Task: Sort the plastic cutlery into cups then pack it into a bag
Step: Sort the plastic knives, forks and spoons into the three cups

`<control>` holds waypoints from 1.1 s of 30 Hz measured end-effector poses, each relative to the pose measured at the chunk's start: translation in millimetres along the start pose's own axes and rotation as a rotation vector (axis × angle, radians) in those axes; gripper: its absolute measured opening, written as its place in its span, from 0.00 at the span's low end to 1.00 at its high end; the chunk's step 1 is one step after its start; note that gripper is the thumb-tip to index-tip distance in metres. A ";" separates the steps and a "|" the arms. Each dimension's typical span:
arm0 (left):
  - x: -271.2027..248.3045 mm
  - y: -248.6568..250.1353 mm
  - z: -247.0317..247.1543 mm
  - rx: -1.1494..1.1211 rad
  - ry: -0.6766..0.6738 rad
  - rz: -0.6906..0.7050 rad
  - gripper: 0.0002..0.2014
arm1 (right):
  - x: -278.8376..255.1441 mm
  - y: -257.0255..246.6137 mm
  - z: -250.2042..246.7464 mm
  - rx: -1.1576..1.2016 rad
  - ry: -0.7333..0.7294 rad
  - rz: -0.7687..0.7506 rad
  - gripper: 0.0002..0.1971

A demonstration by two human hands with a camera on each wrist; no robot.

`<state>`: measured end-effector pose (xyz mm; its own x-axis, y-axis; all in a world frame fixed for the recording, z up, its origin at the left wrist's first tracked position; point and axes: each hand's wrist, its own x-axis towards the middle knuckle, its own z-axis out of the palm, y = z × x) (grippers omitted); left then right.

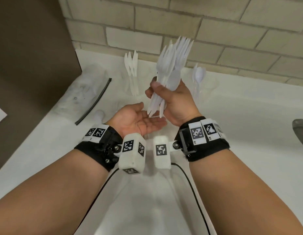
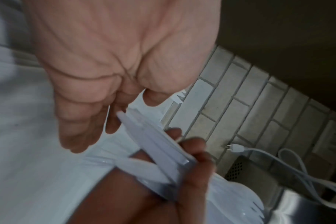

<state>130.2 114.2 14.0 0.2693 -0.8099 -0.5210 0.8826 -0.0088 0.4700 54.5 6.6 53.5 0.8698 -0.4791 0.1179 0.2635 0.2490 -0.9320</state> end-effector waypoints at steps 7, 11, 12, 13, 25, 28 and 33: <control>-3.3 3.7 -5.1 0.025 0.000 0.057 0.19 | -5.4 24.3 8.5 -0.140 0.032 0.052 0.15; -5.1 1.2 -8.5 0.055 -0.025 -0.046 0.24 | -2.5 19.6 10.4 -0.154 0.054 0.042 0.10; -5.6 0.9 -6.3 0.018 -0.036 0.000 0.22 | -2.6 20.3 11.7 -0.172 0.059 0.038 0.09; -6.2 0.4 -2.6 -0.014 -0.046 0.055 0.20 | -2.7 22.5 13.2 -0.195 0.072 0.039 0.09; -9.1 7.2 -0.8 0.105 -0.066 0.077 0.21 | -7.0 29.3 18.6 -0.295 0.116 0.074 0.10; -11.3 6.7 -6.1 0.347 -0.099 0.201 0.30 | -6.4 21.9 16.9 -0.133 0.064 0.087 0.09; -24.6 15.0 -9.1 0.555 -0.385 0.455 0.37 | -10.6 17.2 18.5 -0.184 -0.096 0.127 0.03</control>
<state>140.3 139.3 27.3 0.3148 -0.9483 0.0403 0.3718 0.1623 0.9140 57.5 31.6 42.6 0.9289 -0.3697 0.0196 0.0768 0.1405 -0.9871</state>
